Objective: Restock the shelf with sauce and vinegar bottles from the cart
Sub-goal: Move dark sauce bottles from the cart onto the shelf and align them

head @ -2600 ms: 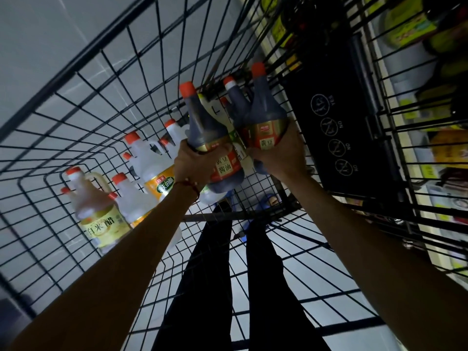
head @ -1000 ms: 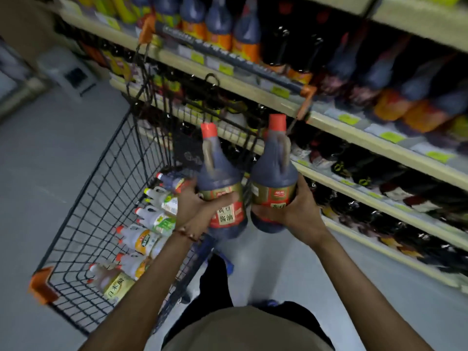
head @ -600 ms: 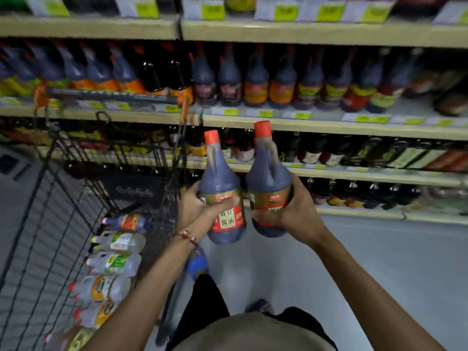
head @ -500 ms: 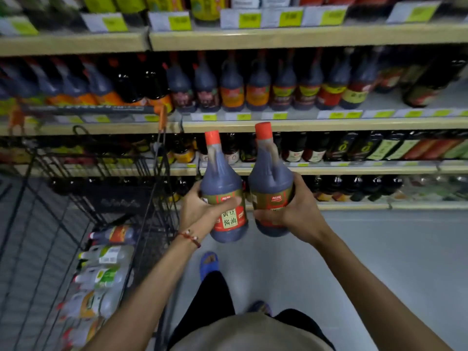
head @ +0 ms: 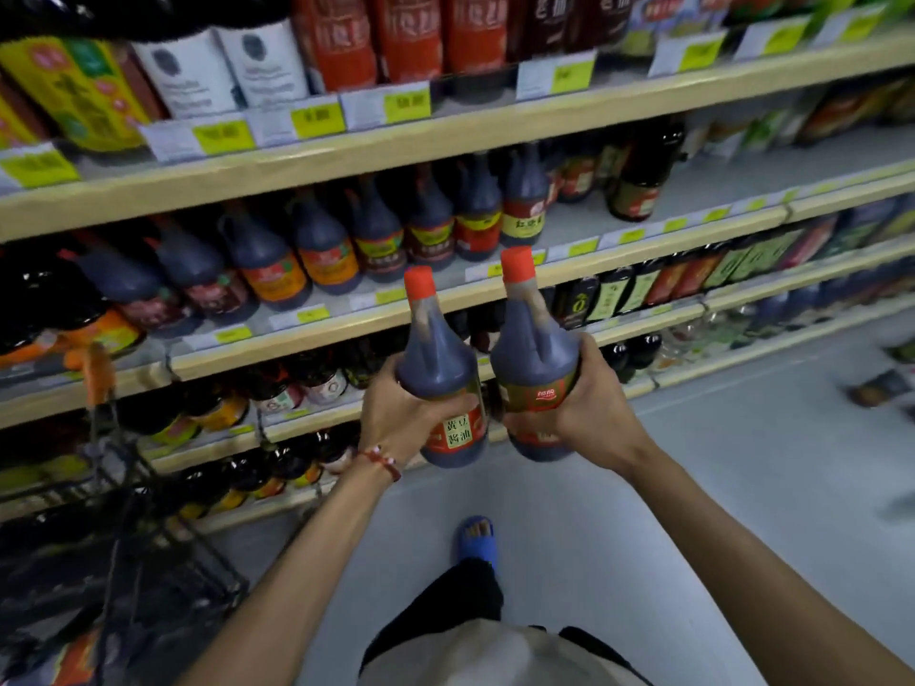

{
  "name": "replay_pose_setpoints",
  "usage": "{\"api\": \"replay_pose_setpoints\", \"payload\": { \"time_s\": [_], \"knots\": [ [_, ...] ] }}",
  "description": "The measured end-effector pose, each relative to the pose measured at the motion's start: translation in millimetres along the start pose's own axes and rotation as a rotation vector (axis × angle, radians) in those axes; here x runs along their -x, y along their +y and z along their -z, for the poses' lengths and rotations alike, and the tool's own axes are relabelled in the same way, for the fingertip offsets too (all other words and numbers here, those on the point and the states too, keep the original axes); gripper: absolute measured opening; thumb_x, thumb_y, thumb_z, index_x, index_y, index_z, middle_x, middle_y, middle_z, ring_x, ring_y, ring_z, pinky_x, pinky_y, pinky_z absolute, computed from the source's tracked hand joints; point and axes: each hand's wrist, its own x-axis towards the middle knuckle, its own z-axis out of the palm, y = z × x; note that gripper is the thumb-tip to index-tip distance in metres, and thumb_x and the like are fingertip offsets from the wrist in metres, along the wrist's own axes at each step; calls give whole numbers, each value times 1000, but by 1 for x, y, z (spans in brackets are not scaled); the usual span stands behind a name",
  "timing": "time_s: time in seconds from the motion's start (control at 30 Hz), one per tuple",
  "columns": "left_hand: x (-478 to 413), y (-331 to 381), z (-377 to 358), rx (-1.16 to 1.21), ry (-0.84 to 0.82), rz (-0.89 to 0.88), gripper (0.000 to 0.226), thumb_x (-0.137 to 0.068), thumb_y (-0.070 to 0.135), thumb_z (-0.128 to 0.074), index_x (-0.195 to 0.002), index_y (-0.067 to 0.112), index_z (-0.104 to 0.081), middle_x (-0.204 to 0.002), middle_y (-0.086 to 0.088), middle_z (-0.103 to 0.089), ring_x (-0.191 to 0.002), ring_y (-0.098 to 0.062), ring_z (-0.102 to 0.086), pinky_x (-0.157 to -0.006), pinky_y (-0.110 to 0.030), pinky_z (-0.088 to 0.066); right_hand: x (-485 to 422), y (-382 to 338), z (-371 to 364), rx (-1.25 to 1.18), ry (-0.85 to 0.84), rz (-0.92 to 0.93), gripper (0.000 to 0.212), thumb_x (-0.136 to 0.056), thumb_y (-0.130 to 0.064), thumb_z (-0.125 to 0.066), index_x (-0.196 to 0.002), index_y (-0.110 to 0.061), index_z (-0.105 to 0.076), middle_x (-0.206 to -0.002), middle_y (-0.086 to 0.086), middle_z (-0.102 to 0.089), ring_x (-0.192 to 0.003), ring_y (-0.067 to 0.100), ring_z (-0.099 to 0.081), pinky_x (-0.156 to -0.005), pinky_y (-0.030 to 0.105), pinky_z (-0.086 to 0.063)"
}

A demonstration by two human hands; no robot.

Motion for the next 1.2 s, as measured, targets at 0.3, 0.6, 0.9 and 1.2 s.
{"api": "replay_pose_setpoints", "payload": {
  "time_s": [0.3,0.6,0.9,1.2],
  "knots": [
    [-101,68,-76,-191,-82,-149,83,-51,61,-89,-121,25,-63,-102,16,-66,-91,-7,-63,-68,-15,-47,-98,7,66,41,111,-6,90,-60,-10,-101,-128,-20,-43,-108,-16,-62,-82,-10,-65,-62,10,-51],
    [-155,96,-151,-188,-46,-85,86,-39,56,-87,-114,25,-59,-107,13,-71,-99,-8,-69,-84,-34,-59,-169,40,133,18,99,-1,92,-58,-11,-102,-128,-17,-42,-107,-16,-61,-86,-4,-65,-61,14,-49],
    [-143,126,-242,-298,147,-44,74,-44,63,-83,-108,40,-53,-103,15,-68,-96,-14,-68,-80,-40,-58,-240,76,219,65,-127,104,88,-60,-12,-101,-125,-18,-42,-108,-15,-59,-91,6,-62,-65,12,-49],
    [-124,140,-301,-241,338,-2,87,-42,59,-85,-119,25,-61,-111,10,-71,-101,-15,-68,-84,-42,-58,-261,89,269,131,-258,162,94,-55,-23,-103,-129,-18,-45,-111,-12,-60,-98,16,-62,-65,8,-44]
  ]
}}
